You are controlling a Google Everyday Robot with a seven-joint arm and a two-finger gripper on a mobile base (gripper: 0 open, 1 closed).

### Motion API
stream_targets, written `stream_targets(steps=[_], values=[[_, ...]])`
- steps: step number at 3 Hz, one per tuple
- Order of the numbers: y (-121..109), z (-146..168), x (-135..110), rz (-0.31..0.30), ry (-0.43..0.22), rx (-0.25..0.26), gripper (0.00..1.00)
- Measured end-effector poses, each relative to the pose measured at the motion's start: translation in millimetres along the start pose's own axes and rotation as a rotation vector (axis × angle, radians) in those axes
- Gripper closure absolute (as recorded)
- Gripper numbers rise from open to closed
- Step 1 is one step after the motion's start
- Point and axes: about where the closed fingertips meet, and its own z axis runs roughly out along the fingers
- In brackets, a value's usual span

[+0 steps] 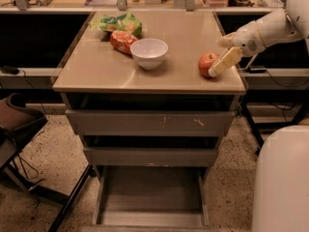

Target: Place apple into bottom drawer

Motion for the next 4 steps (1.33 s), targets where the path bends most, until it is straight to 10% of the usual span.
stream_targets(steps=[2,4], values=[[-4.5,6.0,15.0,0.038,-0.019,-0.004,0.00],[-4.6,6.1,15.0,0.038,-0.019,-0.004,0.41]])
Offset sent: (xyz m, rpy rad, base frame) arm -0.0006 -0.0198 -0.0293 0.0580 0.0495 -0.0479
